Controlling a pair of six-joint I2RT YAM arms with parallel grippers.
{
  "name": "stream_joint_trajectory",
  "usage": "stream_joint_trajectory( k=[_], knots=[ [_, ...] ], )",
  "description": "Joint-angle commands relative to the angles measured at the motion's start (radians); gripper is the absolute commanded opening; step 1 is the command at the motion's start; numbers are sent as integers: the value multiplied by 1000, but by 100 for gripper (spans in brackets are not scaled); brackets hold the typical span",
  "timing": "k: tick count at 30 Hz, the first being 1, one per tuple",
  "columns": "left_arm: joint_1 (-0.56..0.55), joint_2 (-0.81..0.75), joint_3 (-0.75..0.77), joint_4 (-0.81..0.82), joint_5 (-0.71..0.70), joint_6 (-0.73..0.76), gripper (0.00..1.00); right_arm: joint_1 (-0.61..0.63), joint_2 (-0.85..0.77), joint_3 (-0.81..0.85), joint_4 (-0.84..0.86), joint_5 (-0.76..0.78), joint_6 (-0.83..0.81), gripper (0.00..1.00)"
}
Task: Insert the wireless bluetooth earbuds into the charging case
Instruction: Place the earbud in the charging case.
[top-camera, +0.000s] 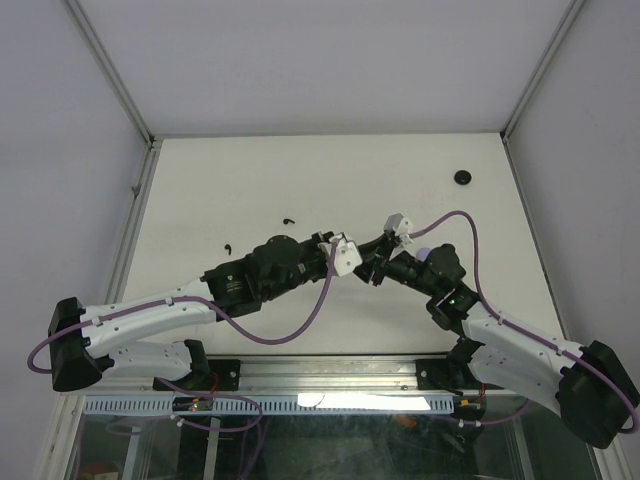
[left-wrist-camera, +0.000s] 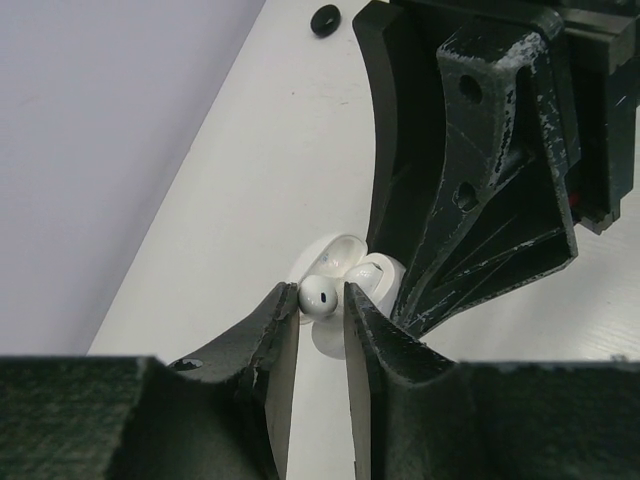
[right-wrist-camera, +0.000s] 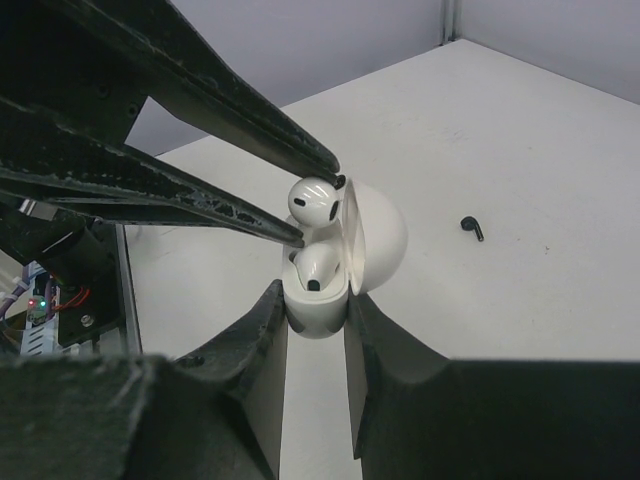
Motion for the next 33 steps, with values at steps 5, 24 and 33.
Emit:
stream_joint_trajectory(
  k=[5,24,33],
  knots=[
    [-22,-8,35,-50,29,-80,27,1,-23,54,74,29,10,0],
    [-21,-83,50,-61,-29,-199,43,0,-20,49,74,42,14,0],
    [-16,-83,93,-56,-185,-415,65,1,-17,40,81,67,11,0]
  ],
)
